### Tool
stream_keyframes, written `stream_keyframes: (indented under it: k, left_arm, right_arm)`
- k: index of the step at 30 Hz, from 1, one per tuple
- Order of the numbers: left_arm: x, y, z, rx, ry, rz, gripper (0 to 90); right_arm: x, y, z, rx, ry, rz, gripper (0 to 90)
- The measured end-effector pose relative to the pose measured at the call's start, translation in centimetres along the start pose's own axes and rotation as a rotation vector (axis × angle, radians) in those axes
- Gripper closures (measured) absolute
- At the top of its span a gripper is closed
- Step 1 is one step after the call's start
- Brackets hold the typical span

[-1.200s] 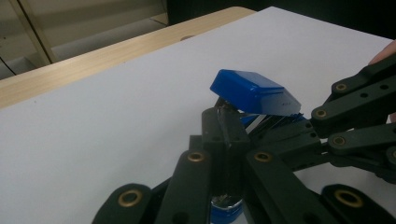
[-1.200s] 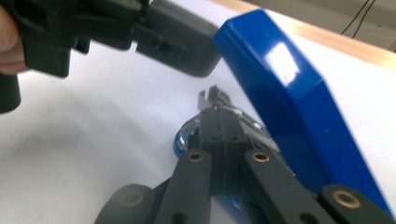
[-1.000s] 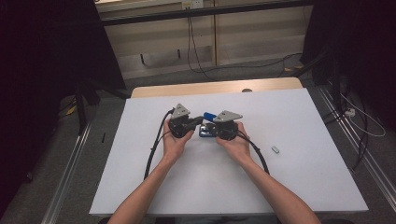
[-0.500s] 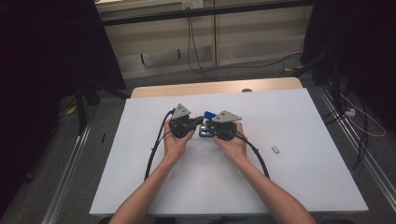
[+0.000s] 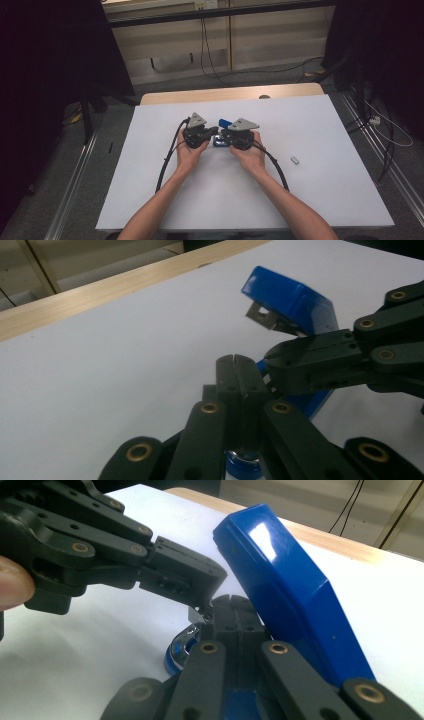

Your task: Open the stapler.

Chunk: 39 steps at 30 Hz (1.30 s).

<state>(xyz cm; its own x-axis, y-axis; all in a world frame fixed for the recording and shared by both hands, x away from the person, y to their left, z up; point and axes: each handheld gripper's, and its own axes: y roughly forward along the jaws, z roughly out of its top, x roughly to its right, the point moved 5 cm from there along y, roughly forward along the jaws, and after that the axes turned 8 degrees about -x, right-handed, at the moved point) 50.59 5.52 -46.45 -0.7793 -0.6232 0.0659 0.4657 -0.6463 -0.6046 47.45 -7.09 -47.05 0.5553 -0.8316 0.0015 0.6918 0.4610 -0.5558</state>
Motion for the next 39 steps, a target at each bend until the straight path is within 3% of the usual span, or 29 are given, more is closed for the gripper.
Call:
stream_keyframes:
  k: [10, 18, 28, 39]
  left_arm:
    - [0.5, 0.4, 0.0, -0.019, 0.032, 0.009, 90.0]
    - [0.2, 0.8, -0.4, -0.043, 0.016, -0.004, 90.0]
    - [0.1, 1.1, -0.8, -0.038, 0.01, -0.014, 90.0]
    - [0.2, 1.2, -0.8, -0.036, 0.03, -0.007, 90.0]
  right_arm:
    - [0.0, 0.3, 0.0, 0.007, -0.002, -0.01, 90.0]
    - [-0.2, 0.3, 0.0, 0.001, -0.01, -0.02, 90.0]
    - [-0.3, 0.4, 0.1, 0.008, -0.01, -0.041, 90.0]
    - [-0.4, 0.7, 0.6, 0.032, 0.01, -0.065, 90.0]
